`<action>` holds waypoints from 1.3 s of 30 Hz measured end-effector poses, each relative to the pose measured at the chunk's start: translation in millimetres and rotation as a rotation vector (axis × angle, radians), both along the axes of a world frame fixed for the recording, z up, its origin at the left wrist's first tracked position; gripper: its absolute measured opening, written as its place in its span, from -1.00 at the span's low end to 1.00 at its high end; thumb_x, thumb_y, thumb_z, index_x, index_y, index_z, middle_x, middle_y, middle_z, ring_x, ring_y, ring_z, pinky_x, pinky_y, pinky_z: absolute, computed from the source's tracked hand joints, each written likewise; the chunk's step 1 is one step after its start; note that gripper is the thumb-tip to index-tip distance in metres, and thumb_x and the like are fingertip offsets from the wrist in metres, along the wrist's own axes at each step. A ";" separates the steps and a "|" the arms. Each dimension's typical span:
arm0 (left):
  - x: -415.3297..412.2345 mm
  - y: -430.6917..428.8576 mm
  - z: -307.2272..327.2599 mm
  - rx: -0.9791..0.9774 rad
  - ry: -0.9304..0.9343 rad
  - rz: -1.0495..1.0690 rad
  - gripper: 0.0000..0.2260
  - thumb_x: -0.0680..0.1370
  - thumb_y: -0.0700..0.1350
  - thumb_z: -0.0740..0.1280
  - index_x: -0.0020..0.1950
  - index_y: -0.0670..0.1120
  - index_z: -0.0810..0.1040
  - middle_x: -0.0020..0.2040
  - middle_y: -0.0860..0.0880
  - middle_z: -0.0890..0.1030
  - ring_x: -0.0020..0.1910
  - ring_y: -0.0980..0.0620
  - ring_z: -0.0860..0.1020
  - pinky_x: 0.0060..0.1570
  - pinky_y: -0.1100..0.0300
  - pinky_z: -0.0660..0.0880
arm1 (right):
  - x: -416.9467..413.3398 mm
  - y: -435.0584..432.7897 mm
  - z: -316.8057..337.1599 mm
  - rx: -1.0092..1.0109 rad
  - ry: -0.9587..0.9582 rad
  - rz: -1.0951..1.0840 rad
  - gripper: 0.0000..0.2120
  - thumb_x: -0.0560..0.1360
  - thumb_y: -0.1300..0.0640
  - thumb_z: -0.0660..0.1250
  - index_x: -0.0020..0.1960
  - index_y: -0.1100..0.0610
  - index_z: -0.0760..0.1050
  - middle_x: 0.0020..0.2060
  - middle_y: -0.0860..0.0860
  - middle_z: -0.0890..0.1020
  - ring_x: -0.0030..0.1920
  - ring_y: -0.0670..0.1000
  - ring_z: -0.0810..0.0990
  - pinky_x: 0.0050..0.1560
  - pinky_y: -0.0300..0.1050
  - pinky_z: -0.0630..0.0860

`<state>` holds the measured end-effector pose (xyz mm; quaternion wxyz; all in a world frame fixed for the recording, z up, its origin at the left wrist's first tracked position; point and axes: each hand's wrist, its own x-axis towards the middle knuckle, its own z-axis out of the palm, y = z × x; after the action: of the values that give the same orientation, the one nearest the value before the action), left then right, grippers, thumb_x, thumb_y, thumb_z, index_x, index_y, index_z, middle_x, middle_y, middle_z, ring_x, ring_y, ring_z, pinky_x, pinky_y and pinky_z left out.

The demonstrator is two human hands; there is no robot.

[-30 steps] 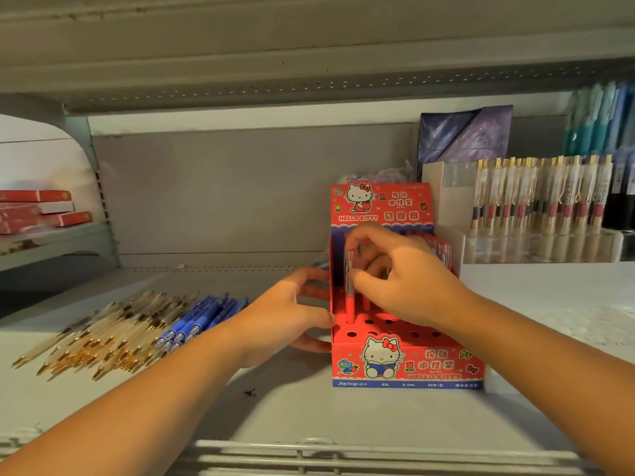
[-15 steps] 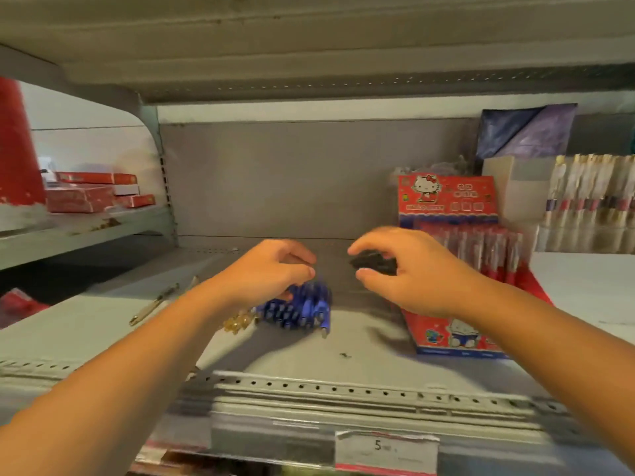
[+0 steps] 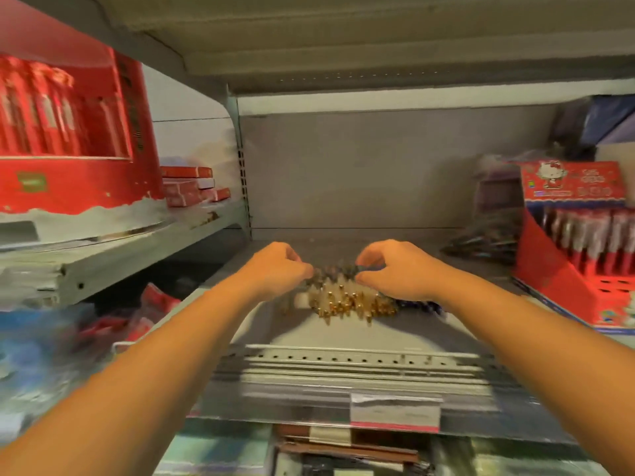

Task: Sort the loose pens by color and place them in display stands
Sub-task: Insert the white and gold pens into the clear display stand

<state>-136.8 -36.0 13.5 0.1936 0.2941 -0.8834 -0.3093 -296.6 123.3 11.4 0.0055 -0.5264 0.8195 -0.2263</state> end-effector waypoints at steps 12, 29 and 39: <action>-41.0 1.9 2.5 0.114 -0.362 -0.027 -0.31 0.52 0.33 0.27 0.48 -0.11 0.35 0.46 -0.14 0.39 0.37 -0.18 0.43 0.18 0.01 0.40 | 4.2 -54.6 13.0 0.311 0.079 -0.128 -0.80 0.54 0.09 0.34 0.15 0.06 0.59 -0.02 0.01 0.66 -0.05 0.03 0.63 -0.07 -0.07 0.58; -70.8 -4.5 19.1 0.270 -0.622 -0.044 -0.75 0.51 0.06 0.30 -0.14 -0.12 0.42 -0.14 -0.14 0.50 -0.22 -0.07 0.51 0.05 0.07 0.52 | -18.1 -73.2 25.1 0.499 -0.212 -0.112 -0.63 0.49 0.14 0.42 0.26 0.13 0.46 0.06 0.11 0.56 -0.09 0.04 0.56 -0.16 -0.19 0.56; -84.1 -15.4 5.7 0.250 -0.642 -0.017 -0.65 0.49 0.18 0.37 -0.12 -0.11 0.46 -0.15 -0.11 0.54 -0.22 -0.05 0.54 -0.05 0.11 0.55 | -15.4 -72.4 22.2 0.505 -0.116 -0.076 -0.69 0.46 0.04 0.44 0.15 0.02 0.44 -0.05 0.03 0.58 -0.21 -0.02 0.57 -0.40 -0.27 0.49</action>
<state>-220.9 -51.4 19.2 -0.1343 0.3904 -0.8570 -0.3084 -312.0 50.9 33.6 0.1753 -0.4635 0.8675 -0.0446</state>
